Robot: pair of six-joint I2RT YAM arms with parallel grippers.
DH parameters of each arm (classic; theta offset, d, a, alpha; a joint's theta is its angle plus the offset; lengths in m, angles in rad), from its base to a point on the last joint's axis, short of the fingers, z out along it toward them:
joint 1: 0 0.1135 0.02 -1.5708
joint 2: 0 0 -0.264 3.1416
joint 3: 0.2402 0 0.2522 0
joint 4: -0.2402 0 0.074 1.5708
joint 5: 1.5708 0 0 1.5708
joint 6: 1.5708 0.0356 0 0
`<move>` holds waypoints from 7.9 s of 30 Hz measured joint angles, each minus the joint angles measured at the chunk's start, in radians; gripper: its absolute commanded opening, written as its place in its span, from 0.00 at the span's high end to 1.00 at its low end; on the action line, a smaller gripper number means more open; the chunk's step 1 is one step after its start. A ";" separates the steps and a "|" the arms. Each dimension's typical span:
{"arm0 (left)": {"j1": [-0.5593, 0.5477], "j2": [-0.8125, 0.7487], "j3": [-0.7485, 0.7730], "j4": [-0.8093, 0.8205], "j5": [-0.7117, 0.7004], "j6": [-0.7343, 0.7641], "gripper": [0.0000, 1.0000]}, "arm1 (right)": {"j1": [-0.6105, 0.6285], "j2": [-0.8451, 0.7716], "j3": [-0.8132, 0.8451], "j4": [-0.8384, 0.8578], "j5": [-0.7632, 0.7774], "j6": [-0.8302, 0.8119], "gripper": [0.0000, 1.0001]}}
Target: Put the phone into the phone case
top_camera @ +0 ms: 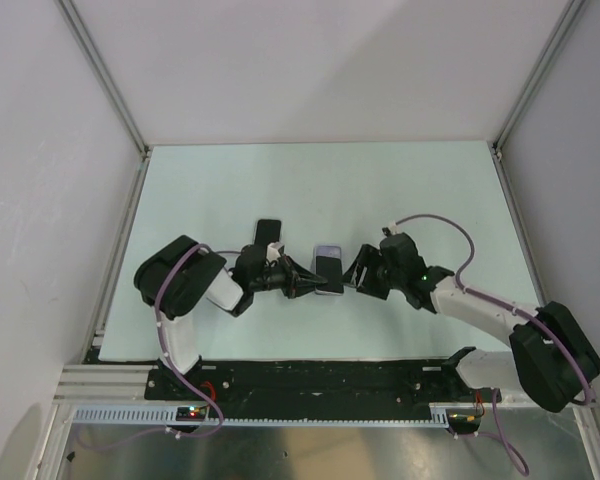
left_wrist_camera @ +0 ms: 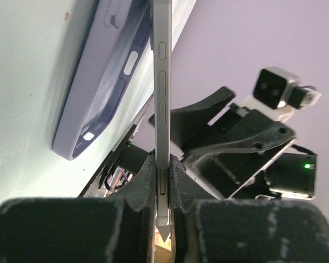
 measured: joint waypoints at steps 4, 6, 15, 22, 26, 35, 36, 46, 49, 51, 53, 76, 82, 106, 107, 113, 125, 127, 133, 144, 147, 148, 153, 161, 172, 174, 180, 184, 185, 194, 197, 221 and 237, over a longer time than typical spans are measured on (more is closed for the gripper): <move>-0.002 0.010 0.011 0.002 -0.002 0.000 0.97 | 0.016 -0.045 -0.103 0.072 -0.044 0.100 0.33; -0.003 0.014 0.014 0.005 -0.003 0.002 0.97 | 0.026 -0.069 -0.146 0.113 -0.053 0.161 0.34; -0.006 0.023 0.018 0.016 -0.018 0.002 0.98 | 0.058 -0.097 -0.196 0.253 -0.070 0.327 0.62; -0.005 0.040 0.025 0.025 -0.050 0.029 0.98 | 0.059 -0.008 -0.200 0.320 -0.073 0.396 0.85; 0.003 0.046 0.026 0.027 -0.073 0.046 0.88 | 0.055 0.018 -0.200 0.349 -0.069 0.425 0.93; -0.010 0.035 0.016 0.029 -0.039 0.033 0.66 | 0.044 0.080 -0.200 0.387 -0.073 0.426 0.96; -0.011 0.033 0.014 0.029 -0.037 0.033 0.65 | 0.041 0.088 -0.200 0.389 -0.073 0.426 0.96; -0.010 0.014 -0.012 0.026 -0.024 0.039 0.69 | 0.036 0.117 -0.200 0.395 -0.071 0.426 0.96; -0.009 0.014 -0.012 0.020 -0.021 0.050 0.72 | 0.045 0.117 -0.200 0.395 -0.063 0.422 0.90; -0.009 0.014 -0.012 0.012 -0.021 0.063 0.73 | 0.049 0.110 -0.206 0.397 -0.057 0.415 0.83; -0.009 0.011 -0.012 0.000 -0.021 0.077 0.73 | 0.050 0.082 -0.228 0.396 -0.047 0.406 0.76; -0.030 -0.268 -0.031 -0.536 -0.074 0.369 0.79 | -0.023 0.164 0.034 0.221 0.051 0.017 0.57; -0.018 -0.325 0.247 -0.952 -0.239 0.622 0.87 | -0.050 0.242 0.100 0.183 0.045 -0.084 0.50; -0.015 -0.184 0.518 -1.363 -0.499 0.874 0.77 | -0.077 0.394 0.212 0.168 0.005 -0.176 0.57; -0.015 -0.178 0.527 -1.364 -0.499 0.875 0.79 | -0.077 0.399 0.219 0.167 0.005 -0.176 0.59; -0.015 -0.130 0.561 -1.365 -0.500 0.882 0.83 | -0.077 0.409 0.237 0.161 0.006 -0.176 0.62; -0.016 -0.059 0.619 -1.373 -0.505 0.882 0.85 | -0.079 0.427 0.261 0.129 0.051 -0.169 0.83; -0.016 -0.050 0.634 -1.373 -0.505 0.883 0.85 | -0.081 0.427 0.263 0.120 0.068 -0.166 0.84; -0.016 -0.019 0.660 -1.374 -0.505 0.888 0.86 | -0.093 0.428 0.270 0.109 0.090 -0.156 0.84; -0.016 0.023 0.747 -1.400 -0.498 0.898 0.86 | -0.096 0.481 0.319 0.085 0.085 -0.157 0.85; -0.016 0.032 0.767 -1.407 -0.498 0.903 0.86 | -0.096 0.487 0.322 0.077 0.085 -0.157 0.85; -0.016 0.035 0.770 -1.408 -0.498 0.907 0.86 | -0.096 0.487 0.323 0.077 0.085 -0.157 0.86; -0.016 0.042 0.772 -1.411 -0.496 0.908 0.86 | -0.097 0.493 0.335 0.072 0.080 -0.157 0.85; -0.016 0.053 0.796 -1.419 -0.493 0.909 0.86 | -0.111 0.463 0.338 0.037 0.087 -0.159 0.72; -0.016 0.053 0.817 -1.421 -0.487 0.912 0.86 | -0.159 0.414 0.338 -0.011 0.127 -0.149 0.93; -0.016 0.053 0.819 -1.422 -0.487 0.912 0.86 | -0.161 0.433 0.338 -0.010 0.129 -0.148 0.94; -0.016 0.065 0.834 -1.426 -0.478 0.914 0.86 | -0.160 0.511 0.347 0.002 0.108 -0.143 0.95; -0.016 0.074 0.845 -1.428 -0.470 0.915 0.86 | -0.146 0.545 0.385 0.007 0.095 -0.145 0.95; -0.016 0.077 0.851 -1.431 -0.470 0.915 0.86 | -0.142 0.551 0.392 0.007 0.095 -0.147 0.95; -0.017 0.091 0.874 -1.444 -0.470 0.916 0.86 | -0.132 0.575 0.425 -0.003 0.089 -0.158 0.94; -0.017 0.091 0.874 -1.447 -0.475 0.916 0.85 | -0.132 0.579 0.430 -0.004 0.084 -0.159 0.95; -0.037 -0.019 0.742 -1.472 -0.533 0.916 0.84 | -0.121 0.603 0.455 0.008 0.058 -0.173 0.94; -0.043 0.061 0.859 -1.504 -0.531 0.916 0.84 | -0.110 0.603 0.457 0.005 0.058 -0.181 0.94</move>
